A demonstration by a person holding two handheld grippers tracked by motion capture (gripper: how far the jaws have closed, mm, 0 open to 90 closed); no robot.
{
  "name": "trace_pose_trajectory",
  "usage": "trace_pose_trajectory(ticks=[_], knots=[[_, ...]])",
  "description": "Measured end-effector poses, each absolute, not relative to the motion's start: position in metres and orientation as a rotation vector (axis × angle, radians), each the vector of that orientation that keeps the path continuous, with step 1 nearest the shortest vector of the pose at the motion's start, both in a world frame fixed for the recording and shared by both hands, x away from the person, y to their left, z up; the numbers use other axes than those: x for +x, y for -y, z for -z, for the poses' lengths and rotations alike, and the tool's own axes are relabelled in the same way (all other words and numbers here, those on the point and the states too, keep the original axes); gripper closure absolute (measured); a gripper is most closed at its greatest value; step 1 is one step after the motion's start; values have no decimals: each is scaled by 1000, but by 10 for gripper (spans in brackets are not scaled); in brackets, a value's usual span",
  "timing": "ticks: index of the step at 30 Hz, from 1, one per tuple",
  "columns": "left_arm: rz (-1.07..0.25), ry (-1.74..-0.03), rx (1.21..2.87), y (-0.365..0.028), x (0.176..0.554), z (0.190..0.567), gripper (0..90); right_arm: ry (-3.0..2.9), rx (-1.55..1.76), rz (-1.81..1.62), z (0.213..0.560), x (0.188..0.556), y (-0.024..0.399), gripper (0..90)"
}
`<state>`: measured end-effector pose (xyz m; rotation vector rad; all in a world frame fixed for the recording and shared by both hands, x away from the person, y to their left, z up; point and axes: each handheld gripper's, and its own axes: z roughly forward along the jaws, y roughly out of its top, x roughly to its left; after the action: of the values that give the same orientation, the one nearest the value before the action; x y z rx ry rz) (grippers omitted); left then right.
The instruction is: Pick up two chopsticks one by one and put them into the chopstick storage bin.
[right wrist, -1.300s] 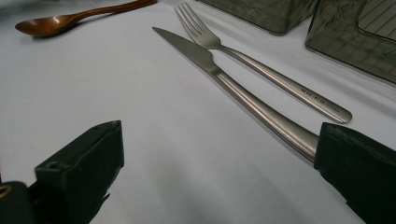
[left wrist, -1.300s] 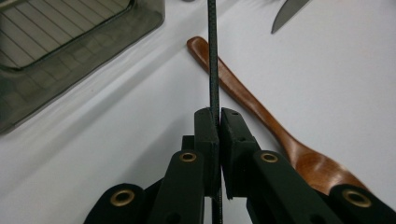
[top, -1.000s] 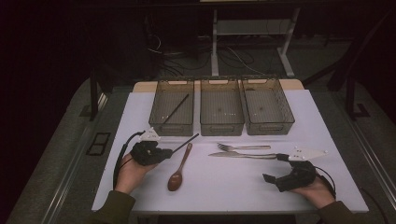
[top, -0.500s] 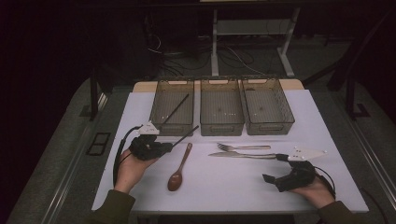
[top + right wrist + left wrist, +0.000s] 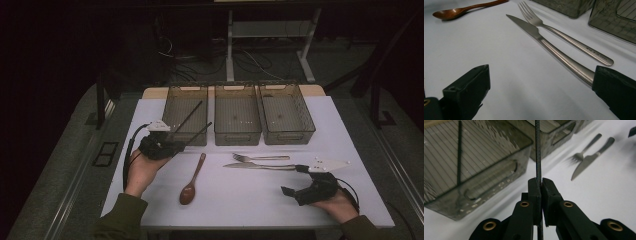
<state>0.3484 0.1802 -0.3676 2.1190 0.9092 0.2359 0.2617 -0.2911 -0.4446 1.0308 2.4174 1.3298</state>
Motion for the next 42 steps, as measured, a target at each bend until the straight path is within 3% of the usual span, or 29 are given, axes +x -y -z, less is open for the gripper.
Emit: trace_pose_trajectory(ticks=[42], knots=[[-327, -1103, 2000, -171, 449, 336, 847, -2413, 1038, -1341, 445, 262, 291, 9]])
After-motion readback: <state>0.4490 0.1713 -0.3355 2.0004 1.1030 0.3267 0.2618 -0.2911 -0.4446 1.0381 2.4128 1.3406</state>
